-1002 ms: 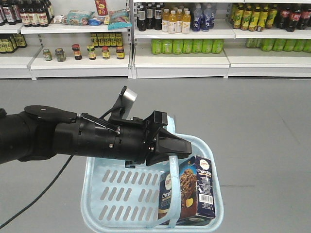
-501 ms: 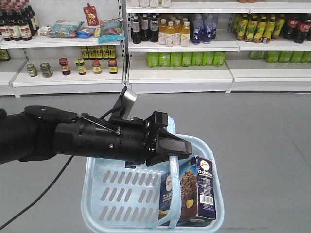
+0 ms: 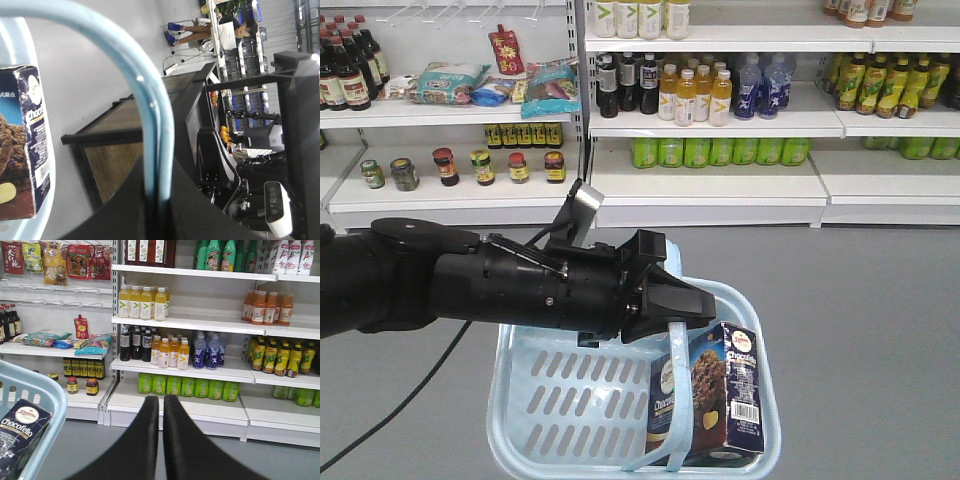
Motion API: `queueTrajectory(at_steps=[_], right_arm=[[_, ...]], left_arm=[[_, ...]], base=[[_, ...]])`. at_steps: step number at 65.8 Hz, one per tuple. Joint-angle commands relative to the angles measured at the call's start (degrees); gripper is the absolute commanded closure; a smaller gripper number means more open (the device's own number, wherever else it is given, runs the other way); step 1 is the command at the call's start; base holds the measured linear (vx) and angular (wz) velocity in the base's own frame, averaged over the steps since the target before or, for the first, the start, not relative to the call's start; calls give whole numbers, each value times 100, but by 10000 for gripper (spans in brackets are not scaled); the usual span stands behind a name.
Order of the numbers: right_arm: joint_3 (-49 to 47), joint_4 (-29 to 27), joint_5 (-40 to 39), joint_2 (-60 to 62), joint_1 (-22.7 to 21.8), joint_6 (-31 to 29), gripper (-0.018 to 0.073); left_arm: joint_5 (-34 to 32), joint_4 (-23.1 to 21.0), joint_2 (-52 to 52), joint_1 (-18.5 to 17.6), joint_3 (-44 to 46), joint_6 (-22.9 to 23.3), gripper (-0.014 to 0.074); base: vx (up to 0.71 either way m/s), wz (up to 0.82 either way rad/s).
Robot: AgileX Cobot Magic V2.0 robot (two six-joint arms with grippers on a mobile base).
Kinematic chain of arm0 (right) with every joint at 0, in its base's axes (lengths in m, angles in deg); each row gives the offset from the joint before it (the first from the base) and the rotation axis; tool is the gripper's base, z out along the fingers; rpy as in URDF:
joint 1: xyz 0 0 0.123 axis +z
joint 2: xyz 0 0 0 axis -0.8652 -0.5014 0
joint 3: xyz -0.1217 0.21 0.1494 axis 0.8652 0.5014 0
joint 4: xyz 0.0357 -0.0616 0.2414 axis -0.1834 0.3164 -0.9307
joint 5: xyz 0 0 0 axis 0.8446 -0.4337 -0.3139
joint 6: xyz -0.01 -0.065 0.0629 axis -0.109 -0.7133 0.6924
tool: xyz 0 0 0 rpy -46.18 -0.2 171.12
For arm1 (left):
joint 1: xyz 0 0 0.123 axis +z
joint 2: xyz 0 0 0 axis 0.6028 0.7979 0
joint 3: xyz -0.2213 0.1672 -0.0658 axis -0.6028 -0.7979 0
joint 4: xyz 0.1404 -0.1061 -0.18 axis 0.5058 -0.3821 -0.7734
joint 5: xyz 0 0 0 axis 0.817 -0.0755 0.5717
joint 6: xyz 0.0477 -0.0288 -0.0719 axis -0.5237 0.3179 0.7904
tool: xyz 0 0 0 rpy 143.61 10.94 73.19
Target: Left arm holds basket, right arm returns cookies
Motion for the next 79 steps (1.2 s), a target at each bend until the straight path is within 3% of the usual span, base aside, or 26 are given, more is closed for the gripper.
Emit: queueTrajectory(at_steps=[1,37,79], right_arm=[[103,45,-432,65,-27,-25,569],[103,45,-432,65,-27,-25,569],[103,45,-432,65,-27,-25,569]], left_arm=[[320,-644,-312,-1,163,-40,599],[300,-644,-312,-1,163,-40,599],[235,-644,-312,-1,163,-40,599]], base=[[48,4],[46,-4],[37,-51]])
